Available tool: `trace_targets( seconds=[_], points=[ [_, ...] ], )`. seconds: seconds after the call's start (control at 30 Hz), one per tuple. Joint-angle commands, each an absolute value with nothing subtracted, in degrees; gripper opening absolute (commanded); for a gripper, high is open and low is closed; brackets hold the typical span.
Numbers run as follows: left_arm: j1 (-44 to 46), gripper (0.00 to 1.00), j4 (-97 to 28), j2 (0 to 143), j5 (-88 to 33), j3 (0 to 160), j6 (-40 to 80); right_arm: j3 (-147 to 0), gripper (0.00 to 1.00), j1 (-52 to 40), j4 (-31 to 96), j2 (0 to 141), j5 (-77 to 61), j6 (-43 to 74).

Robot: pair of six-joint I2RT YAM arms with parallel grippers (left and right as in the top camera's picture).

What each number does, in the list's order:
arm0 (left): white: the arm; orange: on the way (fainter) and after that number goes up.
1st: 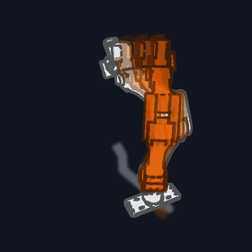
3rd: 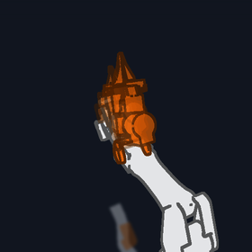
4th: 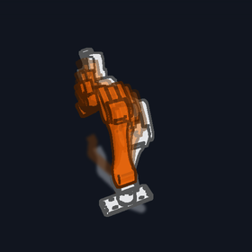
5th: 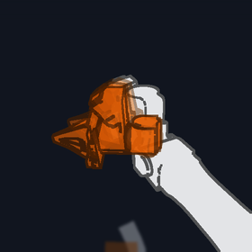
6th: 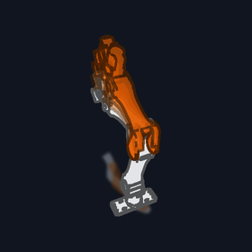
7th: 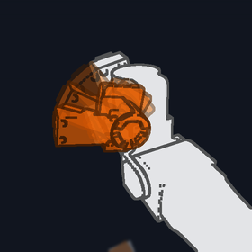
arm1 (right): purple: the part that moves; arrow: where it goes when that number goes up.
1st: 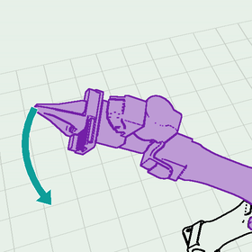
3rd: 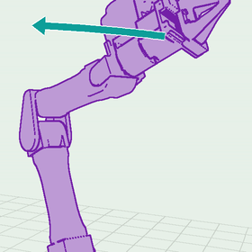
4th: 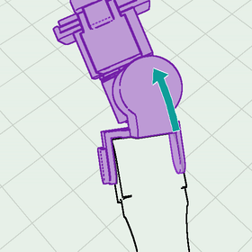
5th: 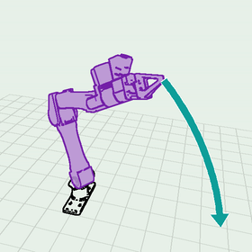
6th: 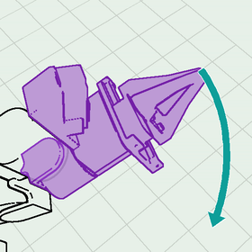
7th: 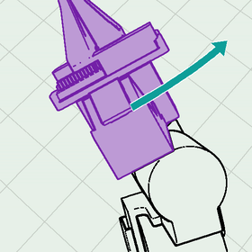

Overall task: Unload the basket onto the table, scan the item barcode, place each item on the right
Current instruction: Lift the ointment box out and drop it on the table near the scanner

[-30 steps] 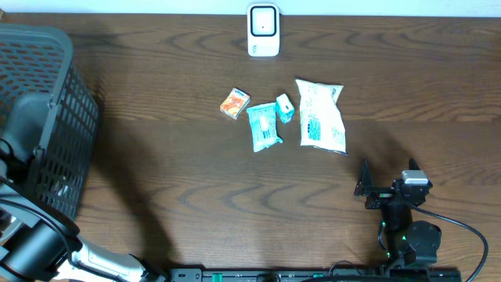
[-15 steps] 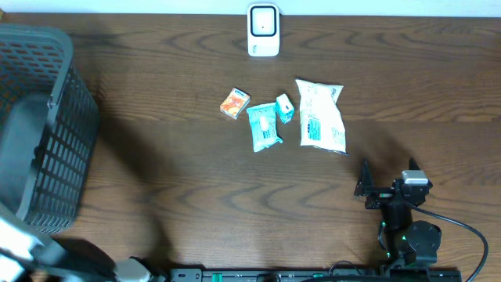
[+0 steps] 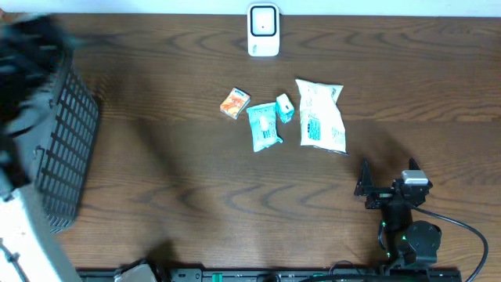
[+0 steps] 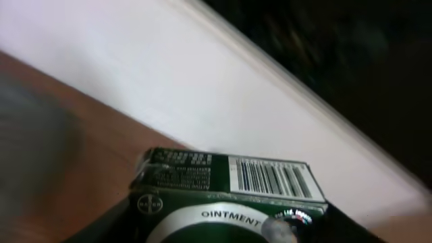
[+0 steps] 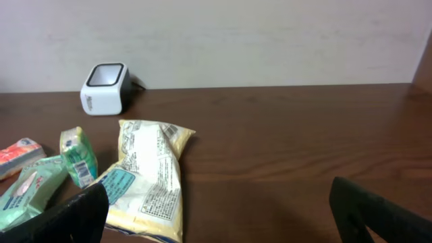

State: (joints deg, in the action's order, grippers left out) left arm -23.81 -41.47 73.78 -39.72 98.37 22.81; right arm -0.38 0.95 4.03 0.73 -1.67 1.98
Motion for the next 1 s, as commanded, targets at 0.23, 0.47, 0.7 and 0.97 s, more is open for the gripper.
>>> trace_targets(
  seconds=[0.23,0.47,0.7,0.97],
  points=[
    [4.95,0.58,-54.57,88.53,-10.92,97.78,10.13,-0.36,0.99,1.08,4.32,0.71,-1.5,2.57],
    [12.05,0.57,-58.24,103.92,0.71,97.78,10.11,-0.36,0.99,1.08,4.32,0.71,-1.52,2.57],
    [12.93,0.58,-56.62,118.08,0.67,97.78,10.33,-0.36,0.99,1.08,4.32,0.71,-1.5,2.57],
    [12.86,0.83,-56.25,122.08,0.69,98.17,10.31,-0.36,0.99,1.08,4.32,0.71,-1.5,2.57]
  ],
)
